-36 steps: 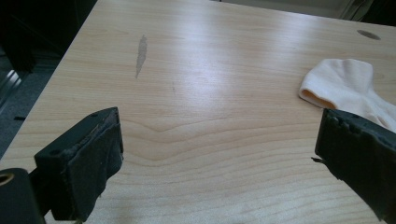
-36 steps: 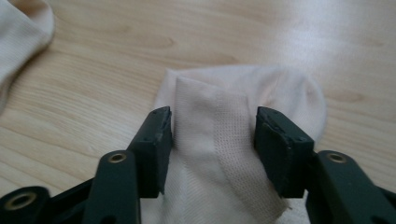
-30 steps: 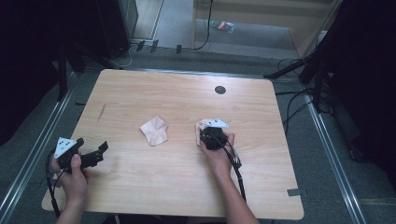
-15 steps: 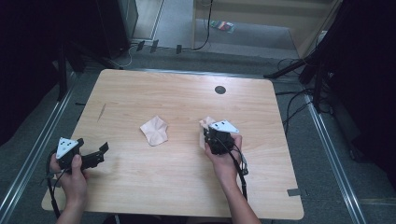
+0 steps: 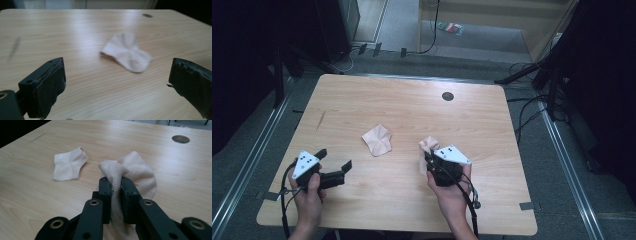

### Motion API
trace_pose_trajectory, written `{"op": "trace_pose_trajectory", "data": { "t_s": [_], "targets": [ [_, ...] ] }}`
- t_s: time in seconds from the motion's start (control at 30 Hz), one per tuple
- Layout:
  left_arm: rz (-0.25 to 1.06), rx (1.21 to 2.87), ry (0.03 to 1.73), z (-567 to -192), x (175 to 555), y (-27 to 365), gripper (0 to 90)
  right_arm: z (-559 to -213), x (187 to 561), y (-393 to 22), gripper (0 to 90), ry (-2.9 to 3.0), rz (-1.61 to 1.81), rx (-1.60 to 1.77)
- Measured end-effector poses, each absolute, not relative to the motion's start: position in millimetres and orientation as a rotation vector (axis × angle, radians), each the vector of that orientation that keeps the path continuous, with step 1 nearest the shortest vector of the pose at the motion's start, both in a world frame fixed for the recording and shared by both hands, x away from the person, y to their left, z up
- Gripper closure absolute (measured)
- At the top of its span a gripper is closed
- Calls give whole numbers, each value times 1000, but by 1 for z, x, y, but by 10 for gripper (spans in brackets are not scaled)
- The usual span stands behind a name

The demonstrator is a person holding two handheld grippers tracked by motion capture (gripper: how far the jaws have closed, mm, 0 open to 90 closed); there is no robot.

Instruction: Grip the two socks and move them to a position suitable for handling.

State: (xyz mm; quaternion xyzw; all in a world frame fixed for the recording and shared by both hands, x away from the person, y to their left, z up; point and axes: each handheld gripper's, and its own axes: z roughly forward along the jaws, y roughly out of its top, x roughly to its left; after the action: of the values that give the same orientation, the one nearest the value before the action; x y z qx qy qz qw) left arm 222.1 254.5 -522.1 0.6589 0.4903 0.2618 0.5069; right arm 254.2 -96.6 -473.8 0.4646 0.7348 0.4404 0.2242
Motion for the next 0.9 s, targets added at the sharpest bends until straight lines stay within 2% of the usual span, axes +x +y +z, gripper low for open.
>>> {"op": "trace_pose_trajectory", "data": {
  "t_s": [0.27, 0.4, 0.6, 0.63, 0.67, 0.73, 0.77, 0.83, 0.9],
  "targets": [
    [516, 1651, 1038, -520, 209, 206, 13, -492, 237, -84, 810, 2089, 1212, 1285],
    [443, 1671, 988, -525, 207, 192, 13, -502, 232, -77, 810, 2124, 1204, 1286],
    [409, 1706, 965, -531, 206, 182, 13, -521, 230, -65, 808, 2185, 1175, 1295],
    [409, 1707, 967, -531, 206, 182, 13, -524, 230, -62, 793, 2190, 1167, 1297],
    [410, 1709, 969, -532, 207, 182, 13, -526, 232, -61, 742, 2192, 1172, 1296],
    [404, 1711, 982, -534, 208, 184, 13, -528, 235, -63, 548, 2209, 1228, 1301],
    [399, 1707, 985, -535, 208, 185, 13, -526, 235, -65, 507, 2193, 1249, 1309],
    [402, 1709, 990, -535, 208, 187, 13, -515, 234, -77, 490, 2130, 1323, 1315],
    [403, 1710, 993, -536, 209, 188, 13, -506, 232, -88, 525, 2087, 1336, 1304]
  ]
}}
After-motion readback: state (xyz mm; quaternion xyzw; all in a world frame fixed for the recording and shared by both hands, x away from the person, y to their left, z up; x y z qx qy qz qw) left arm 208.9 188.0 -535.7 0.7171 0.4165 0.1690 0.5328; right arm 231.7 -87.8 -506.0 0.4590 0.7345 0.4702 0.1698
